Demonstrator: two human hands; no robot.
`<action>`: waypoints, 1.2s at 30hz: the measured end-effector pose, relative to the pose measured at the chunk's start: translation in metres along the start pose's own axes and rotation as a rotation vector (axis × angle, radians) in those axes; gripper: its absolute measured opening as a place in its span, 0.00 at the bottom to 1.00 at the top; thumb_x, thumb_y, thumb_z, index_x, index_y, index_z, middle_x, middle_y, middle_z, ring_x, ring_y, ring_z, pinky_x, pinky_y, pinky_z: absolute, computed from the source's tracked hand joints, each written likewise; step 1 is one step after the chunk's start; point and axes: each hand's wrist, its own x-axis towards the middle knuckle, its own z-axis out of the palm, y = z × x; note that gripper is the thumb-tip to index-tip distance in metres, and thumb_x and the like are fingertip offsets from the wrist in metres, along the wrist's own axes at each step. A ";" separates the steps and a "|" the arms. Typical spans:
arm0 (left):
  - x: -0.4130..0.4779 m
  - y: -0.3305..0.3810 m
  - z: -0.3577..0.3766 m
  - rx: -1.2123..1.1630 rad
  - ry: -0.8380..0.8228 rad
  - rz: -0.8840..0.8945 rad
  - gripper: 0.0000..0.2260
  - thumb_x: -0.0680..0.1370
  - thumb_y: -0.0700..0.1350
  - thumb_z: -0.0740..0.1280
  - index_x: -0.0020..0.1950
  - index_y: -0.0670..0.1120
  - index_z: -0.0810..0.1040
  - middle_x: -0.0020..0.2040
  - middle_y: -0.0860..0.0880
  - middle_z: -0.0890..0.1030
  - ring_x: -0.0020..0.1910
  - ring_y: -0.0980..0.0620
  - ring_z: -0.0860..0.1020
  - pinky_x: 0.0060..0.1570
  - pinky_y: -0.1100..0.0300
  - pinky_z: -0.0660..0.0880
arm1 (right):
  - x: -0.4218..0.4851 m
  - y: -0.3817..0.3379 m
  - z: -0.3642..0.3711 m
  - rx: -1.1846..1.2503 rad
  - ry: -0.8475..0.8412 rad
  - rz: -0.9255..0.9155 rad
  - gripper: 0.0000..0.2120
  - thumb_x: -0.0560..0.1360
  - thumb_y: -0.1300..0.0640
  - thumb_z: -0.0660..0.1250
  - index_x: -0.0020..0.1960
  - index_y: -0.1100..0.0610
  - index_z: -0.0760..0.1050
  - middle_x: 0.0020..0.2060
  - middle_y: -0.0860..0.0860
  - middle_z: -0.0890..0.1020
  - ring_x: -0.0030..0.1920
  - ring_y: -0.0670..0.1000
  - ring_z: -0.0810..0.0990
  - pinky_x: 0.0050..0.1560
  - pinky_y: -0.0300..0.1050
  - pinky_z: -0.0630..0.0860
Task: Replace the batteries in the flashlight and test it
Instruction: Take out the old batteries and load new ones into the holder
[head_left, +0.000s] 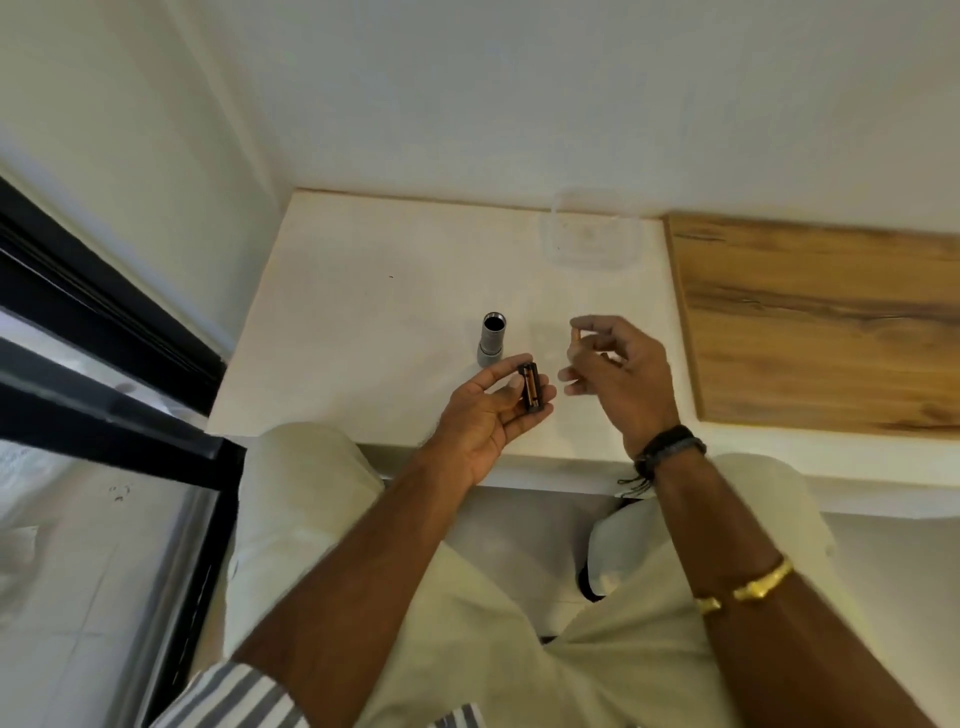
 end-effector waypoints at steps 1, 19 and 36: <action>-0.002 -0.001 0.000 0.020 0.004 0.010 0.12 0.81 0.34 0.62 0.63 0.41 0.79 0.55 0.35 0.83 0.56 0.37 0.83 0.51 0.47 0.82 | -0.008 0.002 0.000 -0.003 -0.028 0.019 0.15 0.76 0.67 0.70 0.59 0.53 0.82 0.43 0.52 0.84 0.40 0.54 0.87 0.43 0.52 0.86; -0.015 0.000 -0.007 0.368 -0.018 0.108 0.11 0.82 0.35 0.64 0.61 0.43 0.80 0.57 0.36 0.83 0.54 0.39 0.84 0.58 0.43 0.80 | -0.036 0.001 0.007 -0.370 0.005 -0.147 0.07 0.74 0.58 0.75 0.51 0.51 0.81 0.39 0.44 0.86 0.40 0.46 0.86 0.62 0.62 0.78; -0.015 -0.004 -0.013 0.415 -0.015 0.172 0.11 0.80 0.34 0.66 0.61 0.42 0.80 0.54 0.38 0.84 0.53 0.42 0.84 0.50 0.49 0.83 | -0.039 0.017 0.027 -0.427 0.048 -0.194 0.06 0.75 0.60 0.75 0.52 0.57 0.86 0.41 0.45 0.84 0.41 0.40 0.82 0.47 0.29 0.77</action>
